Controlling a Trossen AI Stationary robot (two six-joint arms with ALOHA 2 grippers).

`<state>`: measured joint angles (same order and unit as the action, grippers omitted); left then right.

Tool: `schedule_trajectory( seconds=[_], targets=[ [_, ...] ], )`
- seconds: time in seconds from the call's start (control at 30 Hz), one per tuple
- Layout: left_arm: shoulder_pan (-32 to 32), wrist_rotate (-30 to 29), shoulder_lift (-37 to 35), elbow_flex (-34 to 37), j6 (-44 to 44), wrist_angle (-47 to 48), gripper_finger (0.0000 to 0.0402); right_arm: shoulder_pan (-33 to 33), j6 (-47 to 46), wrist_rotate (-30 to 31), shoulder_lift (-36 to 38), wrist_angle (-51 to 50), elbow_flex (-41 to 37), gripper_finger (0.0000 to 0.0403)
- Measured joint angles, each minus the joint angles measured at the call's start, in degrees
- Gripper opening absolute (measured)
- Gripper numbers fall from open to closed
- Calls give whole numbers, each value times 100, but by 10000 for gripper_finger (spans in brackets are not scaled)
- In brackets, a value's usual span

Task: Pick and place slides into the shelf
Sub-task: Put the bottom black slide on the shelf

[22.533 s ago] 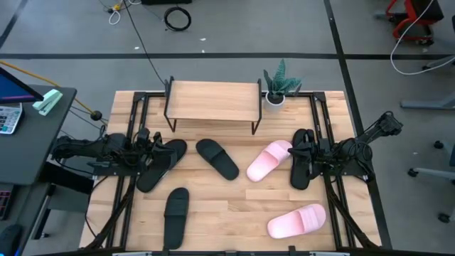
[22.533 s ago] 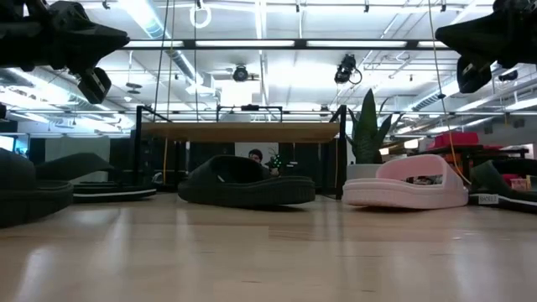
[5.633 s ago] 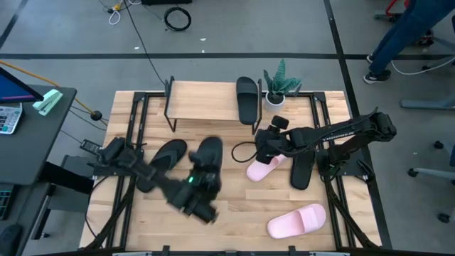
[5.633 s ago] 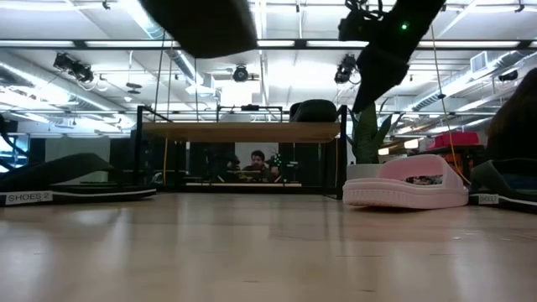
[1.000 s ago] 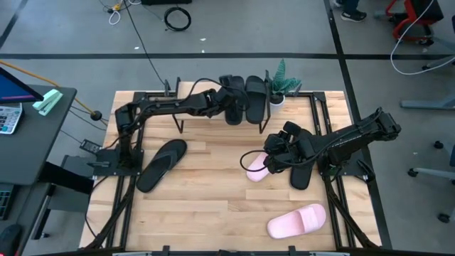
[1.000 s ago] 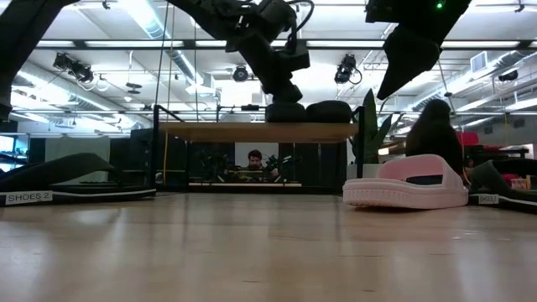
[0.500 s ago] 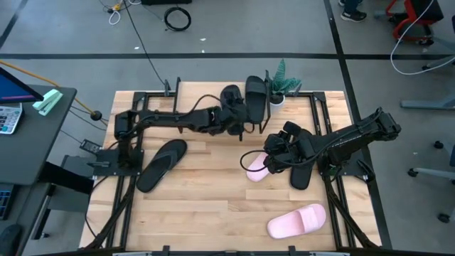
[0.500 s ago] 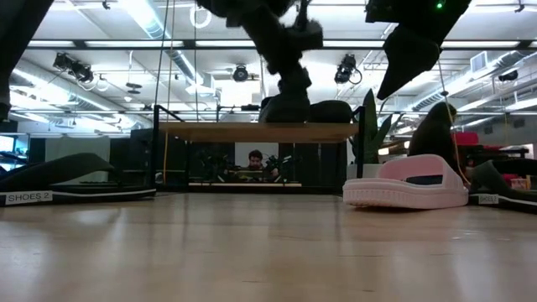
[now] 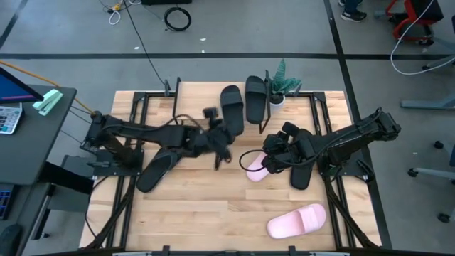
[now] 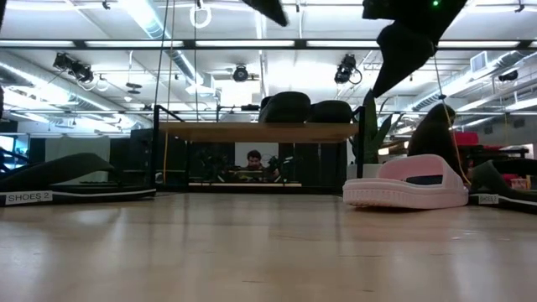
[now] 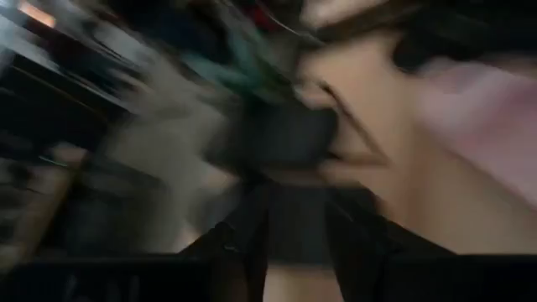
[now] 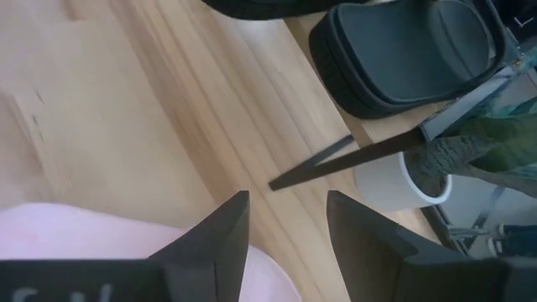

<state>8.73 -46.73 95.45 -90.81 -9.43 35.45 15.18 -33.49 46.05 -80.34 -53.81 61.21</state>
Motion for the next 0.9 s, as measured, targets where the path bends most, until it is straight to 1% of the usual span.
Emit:
schedule_trajectory(
  seconds=[0.1, 0.17, 0.2, 0.23, 0.27, 0.37, 0.5, 0.53, 0.63, 0.73, 0.83, 0.9],
  targets=[
    [181, 812, -73, 43, 1259, 895, 75, 0, 9, -1, 0, 125, 0, 163],
    [284, 973, -30, 187, 1654, 998, 43, 0, 41, 0, 0, 201, 0, 157],
    [344, 989, -21, 309, 1694, 958, 25, 0, 52, -5, 0, 276, 0, 151],
    [390, 991, -21, 447, 1712, 915, 13, 0, 54, -31, 0, 360, 0, 145],
    [420, 994, -21, 573, 1751, 871, 9, 0, 56, -102, 0, 465, 0, 135],
    [486, 942, -27, 876, 2138, 845, 11, 0, 235, -552, 0, 1070, 0, 97],
    [552, 707, -35, 995, 2557, 1222, 5, 0, 1052, -1410, -27, 2337, 0, 23],
    [583, 634, -42, 995, 2677, 1342, 5, 0, 1258, -1580, -39, 2644, 0, 12],
    [716, 378, -100, 1000, 3001, 1743, 11, 0, 1547, -1813, -187, 3319, 2, 14],
    [884, 133, -242, 1000, 3240, 2165, 7, -67, 1706, -1841, -414, 3611, 2, 9],
    [1030, 84, -416, 1002, 3489, 2604, 5, -237, 1888, -1956, -667, 3889, 2, 5],
    [1116, 77, -579, 1002, 3722, 2917, 11, -401, 2018, -2081, -876, 4330, 2, 6]
  ],
)
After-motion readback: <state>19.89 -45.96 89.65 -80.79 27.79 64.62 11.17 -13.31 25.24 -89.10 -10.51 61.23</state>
